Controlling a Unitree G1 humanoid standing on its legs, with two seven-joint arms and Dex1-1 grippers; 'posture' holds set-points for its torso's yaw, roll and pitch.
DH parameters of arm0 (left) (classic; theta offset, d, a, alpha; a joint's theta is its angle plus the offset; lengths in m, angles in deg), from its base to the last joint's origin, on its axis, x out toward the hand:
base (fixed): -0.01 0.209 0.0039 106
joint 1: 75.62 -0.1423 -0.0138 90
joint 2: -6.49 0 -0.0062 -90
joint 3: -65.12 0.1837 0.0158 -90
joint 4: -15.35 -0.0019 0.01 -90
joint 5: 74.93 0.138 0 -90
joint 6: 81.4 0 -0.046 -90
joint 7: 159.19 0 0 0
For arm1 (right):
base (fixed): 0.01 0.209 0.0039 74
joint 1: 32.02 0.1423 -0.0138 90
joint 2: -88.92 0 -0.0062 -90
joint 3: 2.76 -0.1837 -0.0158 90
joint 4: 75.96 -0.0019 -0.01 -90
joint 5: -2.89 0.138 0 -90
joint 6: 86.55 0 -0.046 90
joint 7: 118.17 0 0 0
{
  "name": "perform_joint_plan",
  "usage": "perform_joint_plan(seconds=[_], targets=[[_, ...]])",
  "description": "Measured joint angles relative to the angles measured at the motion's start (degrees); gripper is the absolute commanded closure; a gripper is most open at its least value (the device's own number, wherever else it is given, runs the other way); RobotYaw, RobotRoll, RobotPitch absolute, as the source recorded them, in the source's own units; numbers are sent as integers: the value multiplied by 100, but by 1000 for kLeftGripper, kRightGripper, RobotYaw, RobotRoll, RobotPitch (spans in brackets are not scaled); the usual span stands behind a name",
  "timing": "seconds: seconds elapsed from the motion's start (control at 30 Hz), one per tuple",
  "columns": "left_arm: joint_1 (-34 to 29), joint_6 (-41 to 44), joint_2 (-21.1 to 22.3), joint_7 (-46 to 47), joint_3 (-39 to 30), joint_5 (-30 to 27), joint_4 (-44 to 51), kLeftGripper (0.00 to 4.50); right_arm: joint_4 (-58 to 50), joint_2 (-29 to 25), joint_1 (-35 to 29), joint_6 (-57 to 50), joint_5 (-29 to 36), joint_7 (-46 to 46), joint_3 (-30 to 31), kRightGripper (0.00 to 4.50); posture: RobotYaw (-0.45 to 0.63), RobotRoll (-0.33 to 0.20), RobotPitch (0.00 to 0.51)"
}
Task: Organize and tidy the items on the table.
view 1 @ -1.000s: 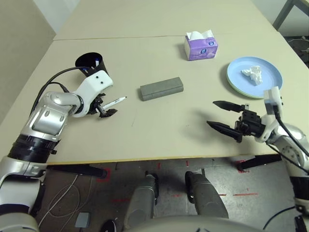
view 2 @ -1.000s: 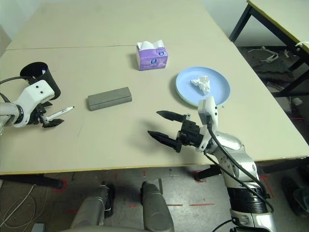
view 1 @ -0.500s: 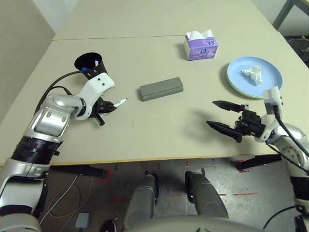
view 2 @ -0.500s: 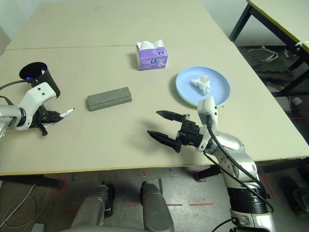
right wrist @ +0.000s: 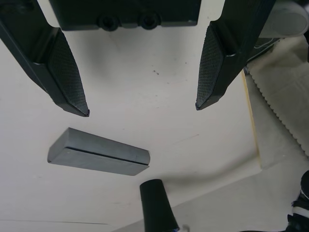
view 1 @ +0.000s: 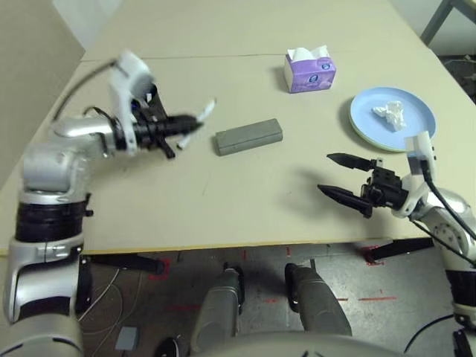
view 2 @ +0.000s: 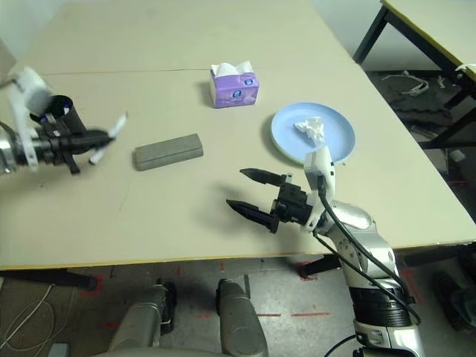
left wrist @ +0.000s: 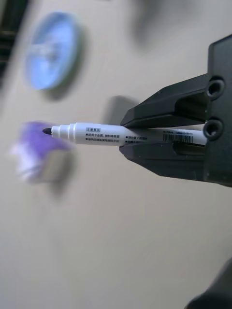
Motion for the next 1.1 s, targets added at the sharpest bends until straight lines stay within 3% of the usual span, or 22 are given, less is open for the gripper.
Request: perform_joint_plan(seconds=[0.17,0.37,0.67,0.87,1.1], targets=[[450,-832,-194,1146,-771,40,-558,4243,25,208,113,-31,157,-235,-80,0,-182,0,196],[465,-1744,-153,1860,-876,357,-1143,4243,58,340,195,0,160,-419,-158,0,-182,0,190],[494,-2943,-89,2095,-663,825,-2245,4243,86,314,179,73,117,-363,-160,0,-200,0,188],[883,-3541,-173,2208,-561,897,-3053,4243,27,281,133,73,121,-394,-168,0,-214,0,196],[908,-3873,-322,2201,-193,1101,-3505,4243,-31,268,45,55,126,-448,-170,0,-218,0,205]])
